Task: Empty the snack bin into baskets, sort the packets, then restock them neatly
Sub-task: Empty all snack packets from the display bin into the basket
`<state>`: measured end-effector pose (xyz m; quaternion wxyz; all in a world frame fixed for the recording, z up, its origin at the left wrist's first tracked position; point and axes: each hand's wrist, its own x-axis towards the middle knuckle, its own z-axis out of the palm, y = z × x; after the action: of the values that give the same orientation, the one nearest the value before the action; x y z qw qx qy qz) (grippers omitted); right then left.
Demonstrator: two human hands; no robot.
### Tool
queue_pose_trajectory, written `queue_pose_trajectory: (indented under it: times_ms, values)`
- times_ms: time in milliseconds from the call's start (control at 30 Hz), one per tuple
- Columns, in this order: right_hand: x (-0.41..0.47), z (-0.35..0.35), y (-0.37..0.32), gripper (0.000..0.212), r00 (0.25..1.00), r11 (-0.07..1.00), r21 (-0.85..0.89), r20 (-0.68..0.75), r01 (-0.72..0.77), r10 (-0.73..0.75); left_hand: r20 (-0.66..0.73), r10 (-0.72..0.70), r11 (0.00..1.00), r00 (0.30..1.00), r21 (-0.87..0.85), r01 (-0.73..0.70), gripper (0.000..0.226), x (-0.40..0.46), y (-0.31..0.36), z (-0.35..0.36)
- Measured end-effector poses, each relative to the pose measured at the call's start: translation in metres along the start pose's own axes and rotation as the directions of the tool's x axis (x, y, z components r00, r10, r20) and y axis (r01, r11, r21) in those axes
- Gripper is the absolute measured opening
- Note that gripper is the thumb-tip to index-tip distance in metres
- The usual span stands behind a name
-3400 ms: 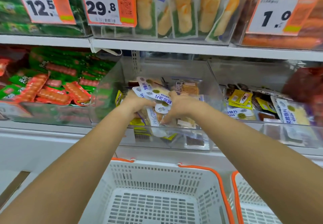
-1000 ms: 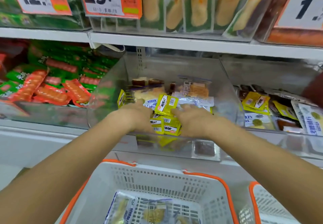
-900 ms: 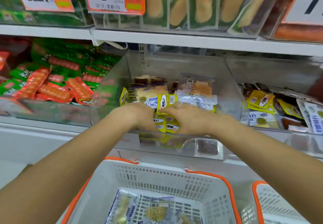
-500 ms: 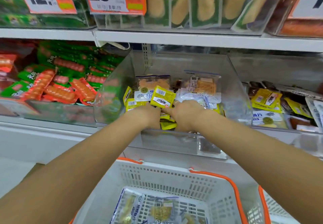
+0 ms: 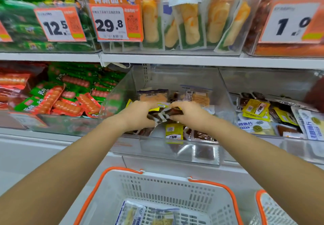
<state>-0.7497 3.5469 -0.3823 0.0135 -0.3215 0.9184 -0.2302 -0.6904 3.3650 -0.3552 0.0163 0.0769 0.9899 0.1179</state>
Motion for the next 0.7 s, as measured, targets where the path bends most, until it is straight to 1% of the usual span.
queue_pose_trajectory:
  times_ms: [33, 100, 200, 300, 367, 400, 433, 500, 533, 567, 600, 633, 667, 700]
  values:
    - [-0.004, -0.006, -0.002, 0.036, 1.0, 0.999, 0.039, -0.02, 0.002, -0.001, -0.039, 0.027, 0.999, 0.999, -0.037, -0.029, 0.056, -0.005, 0.003, -0.006]
    - [-0.014, -0.021, -0.01, 0.037, 0.998, 0.996, 0.093, -0.057, 0.01, -0.005, -0.112, 0.061, 0.996, 0.992, -0.056, -0.068, 0.052, -0.016, 0.01, -0.018]
    - [-0.038, -0.049, -0.028, 0.026, 0.991, 0.971, 0.236, -0.13, 0.049, -0.019, -0.206, 0.07, 0.991, 0.976, -0.096, -0.091, 0.038, -0.037, 0.022, -0.039]
    - [-0.07, -0.08, -0.049, 0.016, 0.98, 0.925, 0.364, -0.198, 0.105, -0.033, -0.291, 0.08, 0.974, 0.953, -0.182, -0.137, 0.032, -0.063, 0.037, -0.064]
    - [-0.093, -0.097, -0.062, 0.015, 0.977, 0.88, 0.453, -0.205, 0.142, -0.052, -0.291, 0.082, 0.951, 0.953, -0.262, -0.162, 0.035, -0.087, 0.045, -0.072]
    - [-0.105, -0.102, -0.067, 0.016, 0.981, 0.855, 0.499, -0.184, 0.141, -0.055, -0.252, 0.088, 0.933, 0.964, -0.317, -0.168, 0.04, -0.1, 0.049, -0.071]
    - [-0.116, -0.103, -0.069, 0.018, 0.988, 0.835, 0.534, -0.143, 0.131, -0.063, -0.191, 0.099, 0.91, 0.977, -0.379, -0.166, 0.046, -0.114, 0.052, -0.066]
    - [-0.135, -0.091, -0.066, 0.019, 0.996, 0.82, 0.569, 0.01, 0.068, -0.089, -0.077, 0.139, 0.862, 0.987, -0.482, -0.159, 0.051, -0.134, 0.054, -0.039]
    - [-0.142, -0.076, -0.06, 0.017, 0.989, 0.827, 0.562, 0.123, 0.0, -0.083, -0.023, 0.152, 0.84, 0.988, -0.524, -0.141, 0.052, -0.142, 0.055, -0.017]
    - [-0.147, -0.057, -0.052, 0.014, 0.965, 0.85, 0.521, 0.254, -0.079, -0.067, 0.034, 0.156, 0.819, 0.987, -0.564, -0.11, 0.051, -0.148, 0.055, 0.009]
    - [-0.152, -0.037, -0.044, 0.011, 0.92, 0.877, 0.455, 0.39, -0.155, -0.04, 0.092, 0.162, 0.805, 0.982, -0.589, -0.078, 0.045, -0.152, 0.054, 0.039]
    - [-0.156, -0.016, -0.034, 0.009, 0.854, 0.9, 0.374, 0.52, -0.226, -0.002, 0.149, 0.163, 0.814, 0.975, -0.579, -0.047, 0.037, -0.153, 0.053, 0.072]
    - [-0.159, 0.003, -0.024, 0.008, 0.772, 0.917, 0.277, 0.633, -0.289, 0.052, 0.22, 0.139, 0.847, 0.966, -0.531, -0.001, 0.031, -0.153, 0.051, 0.106]
    - [-0.162, 0.018, -0.016, 0.007, 0.68, 0.924, 0.17, 0.723, -0.344, 0.12, 0.3, 0.109, 0.876, 0.948, -0.48, 0.051, 0.033, -0.153, 0.05, 0.137]
